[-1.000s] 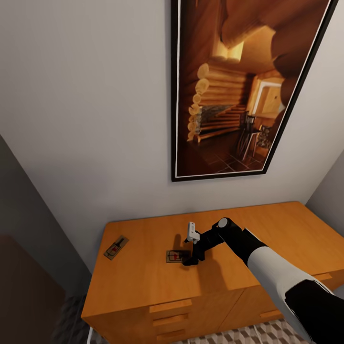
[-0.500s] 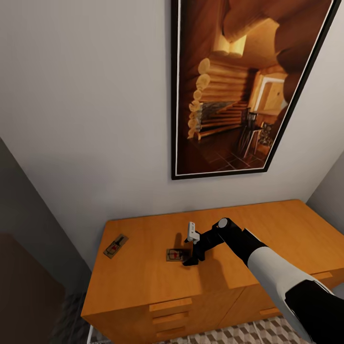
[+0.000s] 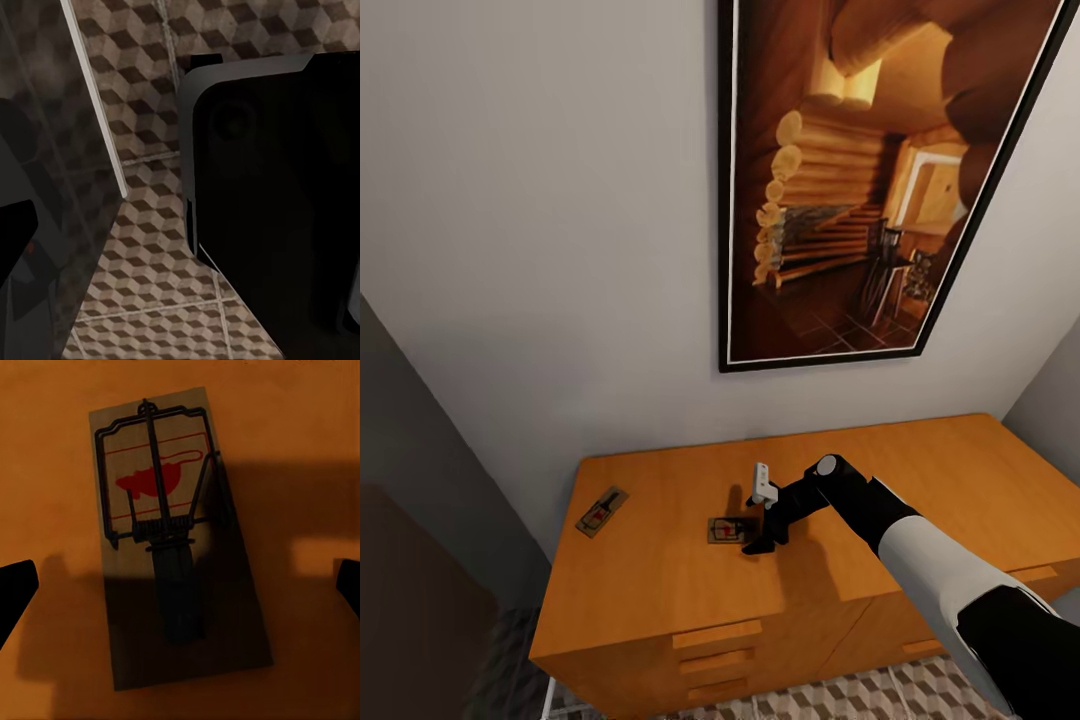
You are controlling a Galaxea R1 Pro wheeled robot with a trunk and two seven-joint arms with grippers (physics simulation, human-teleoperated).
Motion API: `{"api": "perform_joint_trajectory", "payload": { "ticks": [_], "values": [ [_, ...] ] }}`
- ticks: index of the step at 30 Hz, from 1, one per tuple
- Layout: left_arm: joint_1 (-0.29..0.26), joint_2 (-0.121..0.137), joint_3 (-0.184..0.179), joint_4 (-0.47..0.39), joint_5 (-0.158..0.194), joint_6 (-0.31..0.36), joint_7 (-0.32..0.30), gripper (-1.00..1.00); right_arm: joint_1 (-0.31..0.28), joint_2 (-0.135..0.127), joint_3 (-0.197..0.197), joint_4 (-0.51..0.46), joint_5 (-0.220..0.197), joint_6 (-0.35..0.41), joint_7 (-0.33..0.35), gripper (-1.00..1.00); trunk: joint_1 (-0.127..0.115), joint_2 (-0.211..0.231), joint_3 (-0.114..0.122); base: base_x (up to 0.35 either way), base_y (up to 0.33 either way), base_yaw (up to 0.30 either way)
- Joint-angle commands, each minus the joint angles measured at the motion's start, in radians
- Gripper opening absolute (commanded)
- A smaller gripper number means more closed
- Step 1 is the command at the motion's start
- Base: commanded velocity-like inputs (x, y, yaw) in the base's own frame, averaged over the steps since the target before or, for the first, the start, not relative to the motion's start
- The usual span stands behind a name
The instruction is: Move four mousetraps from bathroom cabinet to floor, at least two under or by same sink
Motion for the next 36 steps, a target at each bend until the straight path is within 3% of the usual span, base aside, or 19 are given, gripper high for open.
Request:
{"api": "perform_joint_trajectory", "payload": {
  "ticks": [1, 28, 36],
  "values": [
    [-0.001, 0.000, 0.000, 0.000, 0.000, 0.000, 0.000, 1.00, 0.001, 0.000, 0.003, 0.007, 0.006, -0.001, -0.001, 1.00, 0.000, 0.001, -0.002, 0.000, 0.000, 0.000],
    [-0.001, 0.000, 0.000, 0.000, 0.000, 0.000, 0.000, 1.00, 0.001, 0.000, 0.003, 0.007, 0.006, -0.001, -0.001, 1.00, 0.000, 0.001, -0.012, 0.000, 0.000, 0.000],
    [0.000, 0.000, 0.000, 0.000, 0.000, -0.001, 0.000, 1.00, 0.001, -0.001, 0.003, 0.007, 0.006, -0.001, -0.029, 1.00, 0.000, 0.001, -0.012, 0.000, 0.000, 0.000]
  ]
}}
